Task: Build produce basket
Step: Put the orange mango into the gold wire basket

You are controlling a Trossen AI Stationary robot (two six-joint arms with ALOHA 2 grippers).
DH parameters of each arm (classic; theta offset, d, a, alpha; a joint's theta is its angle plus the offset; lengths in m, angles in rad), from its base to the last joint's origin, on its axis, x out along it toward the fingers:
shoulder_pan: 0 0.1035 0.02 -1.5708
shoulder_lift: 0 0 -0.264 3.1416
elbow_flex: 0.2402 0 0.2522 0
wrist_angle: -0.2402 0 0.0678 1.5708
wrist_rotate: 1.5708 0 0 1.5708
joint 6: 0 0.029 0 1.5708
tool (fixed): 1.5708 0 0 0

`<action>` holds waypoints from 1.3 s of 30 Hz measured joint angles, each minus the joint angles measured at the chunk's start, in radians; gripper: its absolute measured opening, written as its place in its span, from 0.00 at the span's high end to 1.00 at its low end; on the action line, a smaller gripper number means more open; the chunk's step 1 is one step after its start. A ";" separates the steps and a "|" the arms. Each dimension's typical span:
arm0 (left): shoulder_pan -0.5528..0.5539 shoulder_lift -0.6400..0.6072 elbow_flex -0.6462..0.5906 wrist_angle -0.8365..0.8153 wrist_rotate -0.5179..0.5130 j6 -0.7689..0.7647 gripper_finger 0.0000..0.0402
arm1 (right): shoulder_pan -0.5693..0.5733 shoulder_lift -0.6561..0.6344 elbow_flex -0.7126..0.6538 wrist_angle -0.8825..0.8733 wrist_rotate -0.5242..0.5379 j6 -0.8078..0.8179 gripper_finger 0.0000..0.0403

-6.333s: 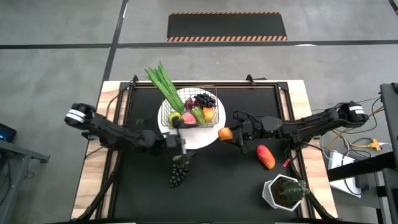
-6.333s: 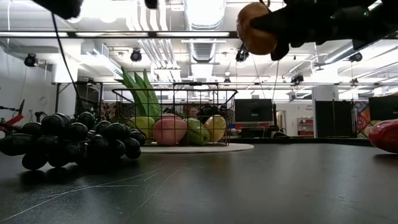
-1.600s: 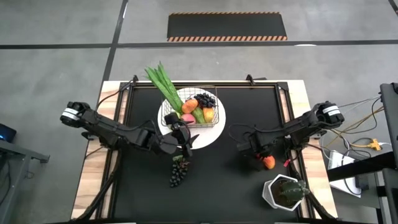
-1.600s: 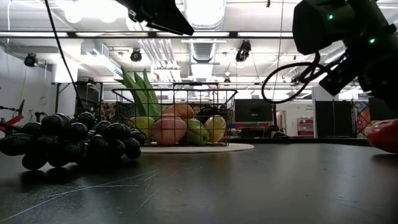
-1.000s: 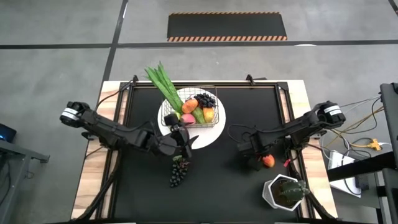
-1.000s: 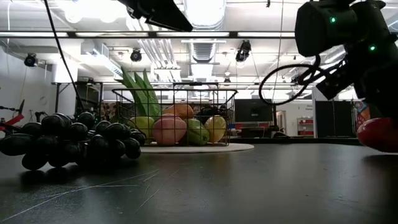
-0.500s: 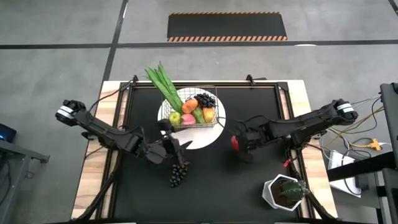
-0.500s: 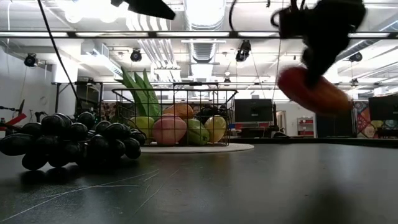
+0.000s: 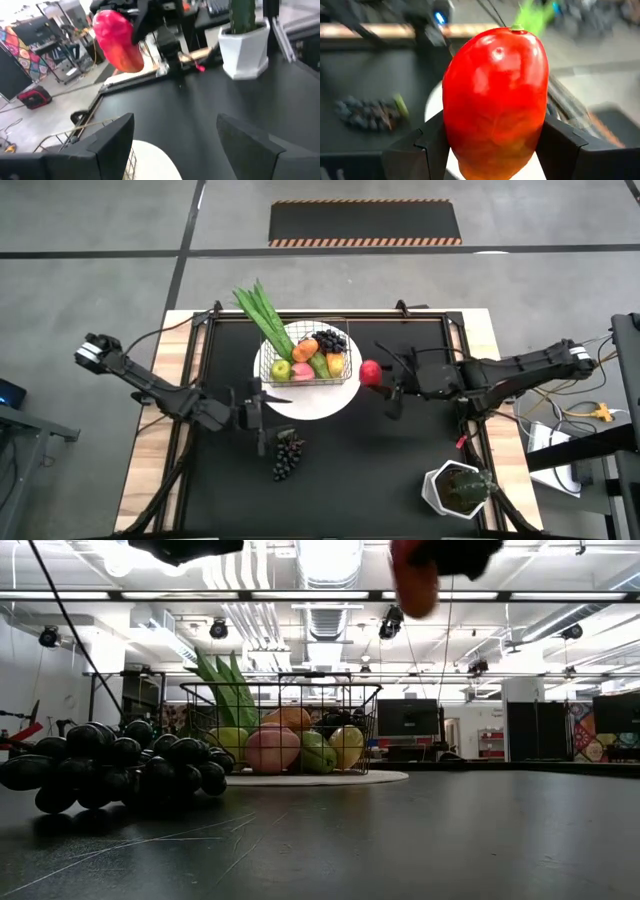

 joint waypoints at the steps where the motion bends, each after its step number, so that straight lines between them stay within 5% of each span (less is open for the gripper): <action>1: 0.000 -0.011 -0.017 0.034 0.000 0.004 0.34 | 0.000 -0.002 -0.017 0.074 -0.017 -0.041 0.45; 12: 0.000 -0.061 -0.077 0.130 0.000 0.025 0.34 | -0.012 0.173 -0.270 1.027 -0.093 -0.420 0.45; 17: 0.000 -0.058 -0.076 0.152 0.000 0.025 0.34 | -0.048 0.314 -0.285 1.265 -0.092 -0.441 0.44; 34: 0.000 -0.058 -0.076 0.146 -0.002 0.023 0.34 | -0.174 0.559 -0.091 1.153 -0.041 -0.304 0.44; 39: 0.000 -0.058 -0.076 0.146 -0.002 0.023 0.34 | -0.232 0.585 -0.011 0.884 0.039 -0.175 0.44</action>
